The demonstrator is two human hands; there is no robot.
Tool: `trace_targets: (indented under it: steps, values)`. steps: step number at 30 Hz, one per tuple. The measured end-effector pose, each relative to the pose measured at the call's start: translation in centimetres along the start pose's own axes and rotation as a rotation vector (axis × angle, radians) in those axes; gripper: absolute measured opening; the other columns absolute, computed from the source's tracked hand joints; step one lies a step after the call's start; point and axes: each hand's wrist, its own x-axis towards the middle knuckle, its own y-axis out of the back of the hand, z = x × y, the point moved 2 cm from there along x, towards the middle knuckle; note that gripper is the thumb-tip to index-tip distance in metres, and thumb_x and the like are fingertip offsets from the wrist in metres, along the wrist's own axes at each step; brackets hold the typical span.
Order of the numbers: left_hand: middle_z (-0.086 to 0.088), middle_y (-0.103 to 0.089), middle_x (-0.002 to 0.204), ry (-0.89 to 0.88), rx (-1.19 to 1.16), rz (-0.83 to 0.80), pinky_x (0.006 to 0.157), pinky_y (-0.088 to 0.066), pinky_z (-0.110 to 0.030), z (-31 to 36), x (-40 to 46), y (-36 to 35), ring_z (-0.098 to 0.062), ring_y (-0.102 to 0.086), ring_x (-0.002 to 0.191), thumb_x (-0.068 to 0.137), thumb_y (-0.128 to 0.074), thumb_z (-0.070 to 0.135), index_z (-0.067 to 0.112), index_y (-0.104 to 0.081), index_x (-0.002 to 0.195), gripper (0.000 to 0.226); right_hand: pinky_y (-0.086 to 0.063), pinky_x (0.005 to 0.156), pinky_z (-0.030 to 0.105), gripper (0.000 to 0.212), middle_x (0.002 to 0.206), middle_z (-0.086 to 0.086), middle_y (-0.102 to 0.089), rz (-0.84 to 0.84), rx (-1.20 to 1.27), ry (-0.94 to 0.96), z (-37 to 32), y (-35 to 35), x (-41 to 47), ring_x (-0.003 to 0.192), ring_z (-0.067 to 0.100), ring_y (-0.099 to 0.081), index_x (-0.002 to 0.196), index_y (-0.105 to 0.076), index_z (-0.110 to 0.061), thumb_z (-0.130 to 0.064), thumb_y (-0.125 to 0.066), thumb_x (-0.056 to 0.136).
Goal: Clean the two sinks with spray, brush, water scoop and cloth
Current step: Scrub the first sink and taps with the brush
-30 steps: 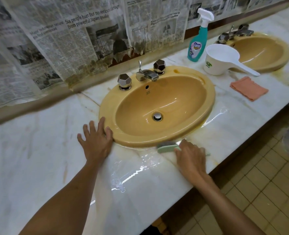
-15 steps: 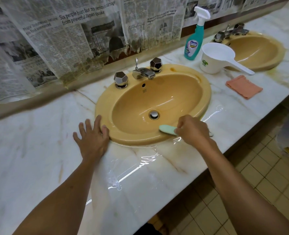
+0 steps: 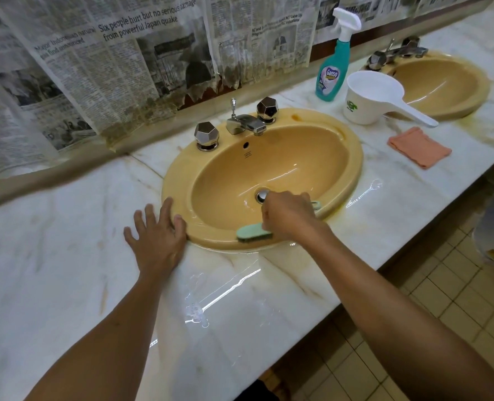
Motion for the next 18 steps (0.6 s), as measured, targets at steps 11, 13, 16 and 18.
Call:
trace_targets:
  steps: [11,13,16,18]
  values:
    - [-0.002,-0.033,0.152,-0.003,0.003,0.020,0.114,-0.014,-0.060,-0.1,0.1,0.0,-0.027,-0.019,0.146,0.097,-0.020,0.052,0.043,-0.027,0.148,0.052,-0.027,0.089,0.041,0.008,0.097,-0.001,-0.066,-0.070,-0.017,0.051,1.4,0.4,1.7,0.096,0.026,-0.061,0.090,-0.060,-0.023,-0.020,-0.064,0.084]
    - [-0.001,-0.032,0.153,0.001,0.008,0.018,0.115,-0.013,-0.059,-0.1,0.1,-0.1,-0.026,-0.018,0.147,0.100,-0.024,0.050,0.043,-0.027,0.148,0.049,-0.026,0.090,0.042,0.009,0.095,-0.002,-0.065,-0.061,-0.070,0.101,1.7,0.9,1.8,0.095,0.025,-0.060,0.087,-0.057,-0.024,-0.020,-0.064,0.083]
    - [-0.001,-0.032,0.153,0.000,0.014,0.021,0.115,-0.013,-0.059,-0.1,0.1,-0.1,-0.026,-0.018,0.147,0.101,-0.026,0.050,0.042,-0.027,0.149,0.048,-0.026,0.098,0.046,0.011,0.094,-0.003,-0.066,-0.092,-0.184,-0.051,7.2,3.1,3.3,0.099,0.025,-0.060,0.090,-0.057,-0.024,-0.024,-0.065,0.083]
    - [0.001,-0.032,0.152,0.000,0.011,0.021,0.116,-0.013,-0.058,-0.1,0.1,-0.1,-0.025,-0.018,0.147,0.100,-0.024,0.051,0.042,-0.027,0.148,0.049,-0.027,0.100,0.048,0.011,0.093,-0.003,-0.065,-0.123,-0.196,-0.099,9.7,4.1,4.2,0.100,0.025,-0.060,0.088,-0.057,-0.024,-0.028,-0.066,0.084]
